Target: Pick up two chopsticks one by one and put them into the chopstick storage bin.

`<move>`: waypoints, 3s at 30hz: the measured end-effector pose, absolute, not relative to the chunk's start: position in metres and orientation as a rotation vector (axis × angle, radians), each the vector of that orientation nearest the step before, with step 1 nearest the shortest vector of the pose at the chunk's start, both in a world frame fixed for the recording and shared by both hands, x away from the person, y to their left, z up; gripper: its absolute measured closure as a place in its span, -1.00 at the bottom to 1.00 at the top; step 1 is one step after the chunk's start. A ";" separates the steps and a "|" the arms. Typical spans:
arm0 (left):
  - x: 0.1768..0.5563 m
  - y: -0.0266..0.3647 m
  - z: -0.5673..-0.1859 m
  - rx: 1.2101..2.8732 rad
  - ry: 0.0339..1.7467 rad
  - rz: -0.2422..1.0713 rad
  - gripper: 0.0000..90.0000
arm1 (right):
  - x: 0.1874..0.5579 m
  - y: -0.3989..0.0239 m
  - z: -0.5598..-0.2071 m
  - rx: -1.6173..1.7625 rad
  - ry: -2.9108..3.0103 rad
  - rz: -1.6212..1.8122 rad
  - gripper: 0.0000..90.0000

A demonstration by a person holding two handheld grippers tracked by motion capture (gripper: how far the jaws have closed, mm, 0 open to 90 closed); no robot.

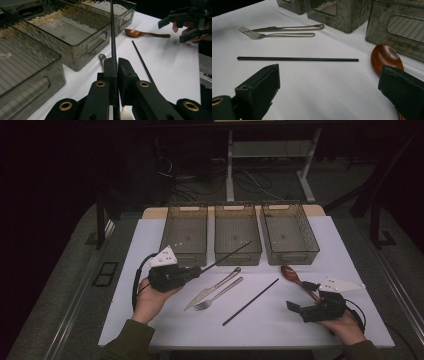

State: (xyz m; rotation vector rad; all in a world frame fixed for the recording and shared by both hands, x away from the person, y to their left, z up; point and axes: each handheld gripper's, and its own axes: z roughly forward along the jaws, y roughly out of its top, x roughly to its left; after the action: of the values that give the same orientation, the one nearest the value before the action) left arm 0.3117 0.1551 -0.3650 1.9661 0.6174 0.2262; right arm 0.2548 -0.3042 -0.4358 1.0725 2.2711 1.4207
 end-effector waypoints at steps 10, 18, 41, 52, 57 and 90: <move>0.328 0.168 -0.353 1.935 0.669 0.262 0.88 | 0.255 -0.304 -0.436 1.075 2.269 1.419 -0.93; 0.346 0.175 -0.347 1.916 0.718 0.313 0.88 | 0.255 -0.304 -0.436 1.077 2.268 1.416 -0.93; 0.407 0.202 -0.360 1.897 0.929 0.456 0.88 | 0.255 -0.303 -0.438 1.082 2.277 1.405 -0.93; 0.427 0.207 -0.379 1.920 1.021 0.484 0.88 | 0.255 -0.304 -0.438 1.086 2.276 1.405 -0.93; 0.428 0.205 -0.382 1.928 1.028 0.492 0.88 | 0.255 -0.304 -0.438 1.088 2.276 1.406 -0.93; 0.409 0.204 -0.369 1.845 1.007 0.472 0.28 | 0.255 -0.305 -0.438 1.091 2.270 1.410 -0.93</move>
State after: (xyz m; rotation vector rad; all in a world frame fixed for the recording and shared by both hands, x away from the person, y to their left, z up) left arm 0.4087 0.2035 -0.3692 1.8454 1.0067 0.4717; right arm 0.2546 -0.3050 -0.4378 1.0912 2.2698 1.4101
